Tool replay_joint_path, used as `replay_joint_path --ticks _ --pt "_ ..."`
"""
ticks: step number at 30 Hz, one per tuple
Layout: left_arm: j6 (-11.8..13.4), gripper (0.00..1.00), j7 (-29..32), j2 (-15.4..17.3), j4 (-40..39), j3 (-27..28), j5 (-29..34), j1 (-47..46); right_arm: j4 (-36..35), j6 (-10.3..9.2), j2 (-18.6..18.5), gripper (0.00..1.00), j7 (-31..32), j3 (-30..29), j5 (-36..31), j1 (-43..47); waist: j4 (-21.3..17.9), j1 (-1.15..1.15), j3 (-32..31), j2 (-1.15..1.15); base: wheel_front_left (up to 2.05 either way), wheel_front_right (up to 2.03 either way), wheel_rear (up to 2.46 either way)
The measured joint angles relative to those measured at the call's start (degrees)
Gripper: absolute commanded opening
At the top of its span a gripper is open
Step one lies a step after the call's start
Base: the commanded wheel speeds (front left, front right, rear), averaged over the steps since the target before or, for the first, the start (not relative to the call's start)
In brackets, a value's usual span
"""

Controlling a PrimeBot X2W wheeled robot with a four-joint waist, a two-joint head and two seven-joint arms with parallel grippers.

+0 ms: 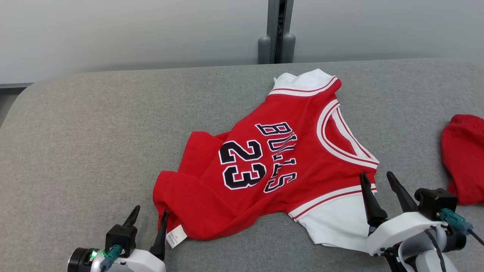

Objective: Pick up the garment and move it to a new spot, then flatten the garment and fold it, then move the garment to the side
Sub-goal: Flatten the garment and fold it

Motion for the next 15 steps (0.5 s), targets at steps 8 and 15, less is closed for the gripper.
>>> replay_joint_path --ticks 8,15 --pt "-2.8 1.00 0.0 -0.1 3.6 -1.6 0.0 -1.7 0.1 0.00 0.0 1.00 0.0 0.2 0.0 -0.2 -0.1 0.00 0.6 0.00 0.00 0.00 0.00" --pt "-3.7 1.00 0.0 -0.7 8.2 -2.5 -0.7 -5.0 0.0 0.00 0.0 1.00 0.0 0.3 -0.1 -0.6 -0.3 0.00 1.3 0.00 0.00 0.00 0.00"
